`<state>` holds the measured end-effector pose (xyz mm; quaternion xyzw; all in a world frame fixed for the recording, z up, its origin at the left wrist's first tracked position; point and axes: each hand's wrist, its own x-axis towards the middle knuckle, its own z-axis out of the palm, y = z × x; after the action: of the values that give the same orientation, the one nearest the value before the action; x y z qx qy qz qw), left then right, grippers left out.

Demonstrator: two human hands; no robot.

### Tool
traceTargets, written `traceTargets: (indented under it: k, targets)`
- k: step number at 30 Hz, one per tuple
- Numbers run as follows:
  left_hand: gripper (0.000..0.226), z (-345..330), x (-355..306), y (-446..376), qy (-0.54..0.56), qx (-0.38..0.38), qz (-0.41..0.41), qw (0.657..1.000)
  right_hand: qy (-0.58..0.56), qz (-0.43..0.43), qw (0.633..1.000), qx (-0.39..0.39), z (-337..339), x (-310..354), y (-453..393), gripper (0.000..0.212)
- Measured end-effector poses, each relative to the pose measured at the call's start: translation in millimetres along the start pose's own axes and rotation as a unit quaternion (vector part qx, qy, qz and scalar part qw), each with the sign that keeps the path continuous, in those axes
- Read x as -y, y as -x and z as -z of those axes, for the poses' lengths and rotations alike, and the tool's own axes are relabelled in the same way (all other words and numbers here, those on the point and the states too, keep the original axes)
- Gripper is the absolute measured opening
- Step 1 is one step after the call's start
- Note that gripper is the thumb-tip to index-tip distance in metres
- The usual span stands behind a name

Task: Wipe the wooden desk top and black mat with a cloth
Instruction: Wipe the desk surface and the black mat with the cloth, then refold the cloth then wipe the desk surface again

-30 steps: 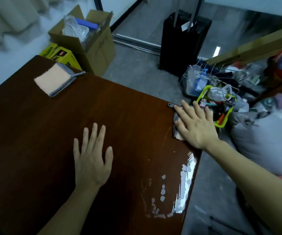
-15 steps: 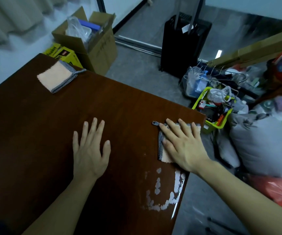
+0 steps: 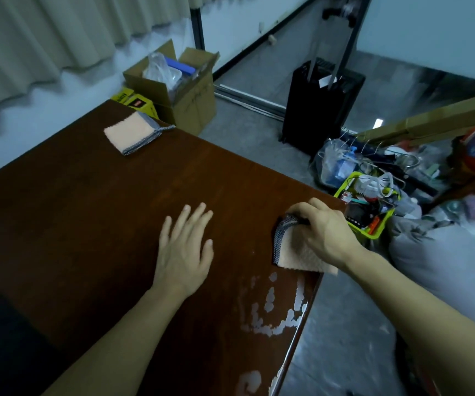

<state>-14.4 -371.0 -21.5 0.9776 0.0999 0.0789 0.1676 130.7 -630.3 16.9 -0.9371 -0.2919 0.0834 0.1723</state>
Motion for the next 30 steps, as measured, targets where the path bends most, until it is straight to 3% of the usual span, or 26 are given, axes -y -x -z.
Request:
traceTargets:
  k: [6, 10, 22, 30]
  targets:
    - [0.047, 38.8, -31.7, 23.9, 0.196, 0.112, 0.062, 0.972, -0.041, 0.083, 0.996, -0.02, 21.4, 42.3, 20.7, 0.04]
    - [0.045, 90.2, -38.2, 33.7, 0.261, 0.125, 0.091, 0.953, -0.111, 0.108, 0.988, -0.024, 54.3, 91.9, 28.3, 0.037]
    - [0.016, 293.5, -28.5, 48.5, 0.325, -0.014, 0.077, 0.943, -0.163, 0.208, 0.964, -0.029, 163.5, 276.6, 25.1, 0.035]
    - [0.015, 396.0, -6.7, 89.5, 0.349, -0.109, 0.116, 0.924, -0.155, 0.162, 0.968, -0.114, 197.2, 395.5, 36.6, 0.036]
